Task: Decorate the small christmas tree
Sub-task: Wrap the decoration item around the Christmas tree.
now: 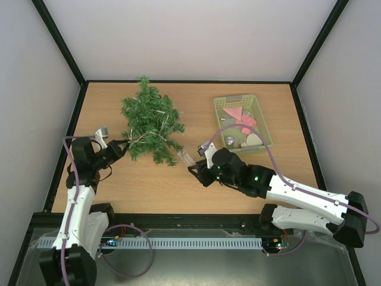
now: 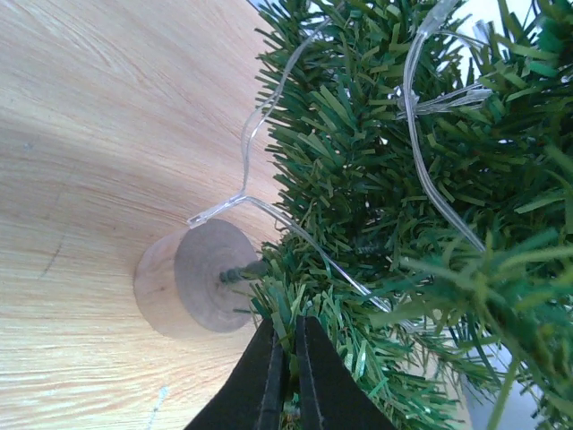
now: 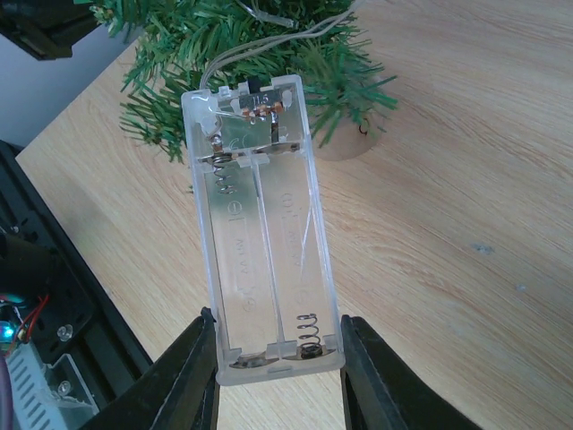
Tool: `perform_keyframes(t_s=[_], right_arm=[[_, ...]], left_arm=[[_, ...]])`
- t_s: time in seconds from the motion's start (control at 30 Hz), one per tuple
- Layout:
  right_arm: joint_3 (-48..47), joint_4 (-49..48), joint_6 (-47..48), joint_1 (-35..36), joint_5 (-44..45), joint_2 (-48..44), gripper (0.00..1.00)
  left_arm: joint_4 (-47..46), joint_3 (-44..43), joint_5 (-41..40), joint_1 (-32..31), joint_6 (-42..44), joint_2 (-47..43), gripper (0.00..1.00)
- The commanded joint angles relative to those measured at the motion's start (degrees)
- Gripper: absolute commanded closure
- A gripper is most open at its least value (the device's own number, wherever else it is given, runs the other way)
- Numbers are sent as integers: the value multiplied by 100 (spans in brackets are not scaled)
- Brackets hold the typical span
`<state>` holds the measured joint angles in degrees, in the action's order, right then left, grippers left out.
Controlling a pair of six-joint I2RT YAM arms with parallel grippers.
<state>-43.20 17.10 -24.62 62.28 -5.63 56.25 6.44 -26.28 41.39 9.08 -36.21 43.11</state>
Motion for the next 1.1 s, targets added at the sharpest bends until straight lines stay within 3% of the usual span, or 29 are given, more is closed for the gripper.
perform_keyframes(t_s=[0.0, 0.17, 0.5, 0.7, 0.9, 1.07], right_arm=[[-77, -160, -220, 35, -52, -16, 70], [-143, -84, -406, 31, 93, -82, 70], [-79, -350, -754, 33, 432, 59, 70], [-198, -301, -773, 35, 593, 326, 69], [-183, -251, -790, 33, 818, 289, 69], [-154, -208, -774, 30, 823, 294, 69]], left_arm=[[304, 304, 115, -26, -545, -430, 98], [336, 526, -39, -305, -1169, -893, 98], [-522, 964, -266, -800, -2454, -1169, 98], [-941, 1183, -966, -1596, -3038, -1351, 97], [66, 624, -1662, -1850, -2234, -1490, 68], [1360, -361, -2674, -1857, -1170, -1607, 52]])
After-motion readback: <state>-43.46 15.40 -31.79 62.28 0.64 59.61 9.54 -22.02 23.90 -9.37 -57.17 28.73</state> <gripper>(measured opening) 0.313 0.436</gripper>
